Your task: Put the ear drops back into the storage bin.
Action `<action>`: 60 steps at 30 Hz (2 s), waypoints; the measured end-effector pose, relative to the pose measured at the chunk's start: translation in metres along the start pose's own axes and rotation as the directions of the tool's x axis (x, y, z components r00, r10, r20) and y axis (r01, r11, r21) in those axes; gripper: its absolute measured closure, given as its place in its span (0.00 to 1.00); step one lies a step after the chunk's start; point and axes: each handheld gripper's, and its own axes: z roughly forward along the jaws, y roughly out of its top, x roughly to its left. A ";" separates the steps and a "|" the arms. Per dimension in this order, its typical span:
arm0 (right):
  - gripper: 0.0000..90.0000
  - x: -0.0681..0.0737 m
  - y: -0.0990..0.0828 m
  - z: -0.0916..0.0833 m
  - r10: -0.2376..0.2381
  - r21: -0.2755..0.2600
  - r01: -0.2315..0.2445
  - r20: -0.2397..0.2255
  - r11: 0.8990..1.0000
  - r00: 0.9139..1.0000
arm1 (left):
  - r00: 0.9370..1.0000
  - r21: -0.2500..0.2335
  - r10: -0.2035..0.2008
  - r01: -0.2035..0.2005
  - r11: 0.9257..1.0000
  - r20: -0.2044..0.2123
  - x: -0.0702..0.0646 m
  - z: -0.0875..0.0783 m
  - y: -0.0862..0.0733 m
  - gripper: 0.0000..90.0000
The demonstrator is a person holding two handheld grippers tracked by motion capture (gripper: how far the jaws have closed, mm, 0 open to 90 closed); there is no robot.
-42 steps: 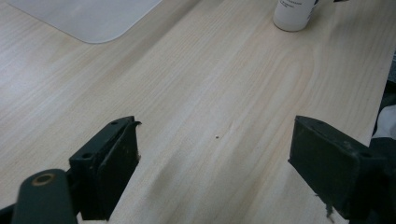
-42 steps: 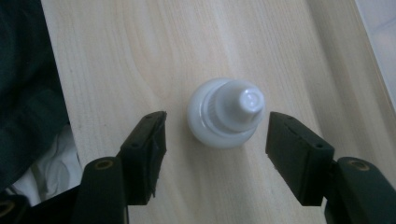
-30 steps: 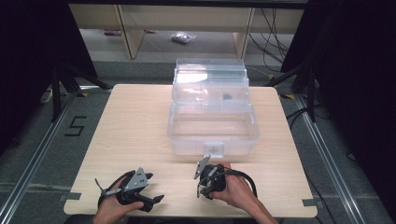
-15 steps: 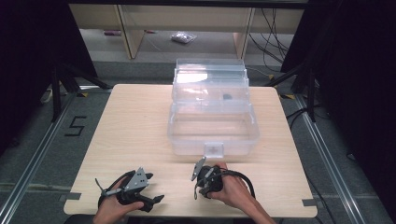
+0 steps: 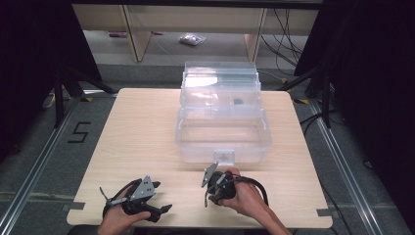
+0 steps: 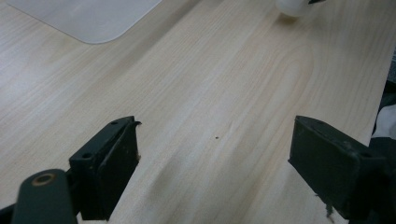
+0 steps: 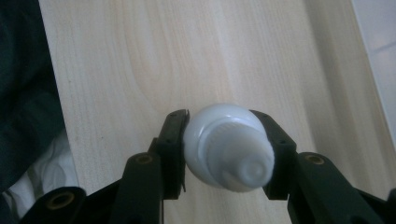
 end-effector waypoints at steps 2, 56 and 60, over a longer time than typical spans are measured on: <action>0.67 0.001 -0.001 -0.002 0.043 0.013 -0.043 0.014 0.999 0.999 | 1.000 0.000 0.003 -0.003 1.000 -0.001 0.000 0.000 0.000 0.17; 0.67 -0.086 -0.016 -0.125 0.156 -0.024 -0.155 0.062 0.988 0.986 | 1.000 -0.006 -0.011 0.012 1.000 0.005 0.000 0.001 0.000 0.17; 0.67 -0.097 -0.020 -0.133 0.198 -0.019 -0.197 0.076 0.980 0.977 | 1.000 -0.005 -0.012 0.012 1.000 0.005 0.000 0.002 0.000 0.17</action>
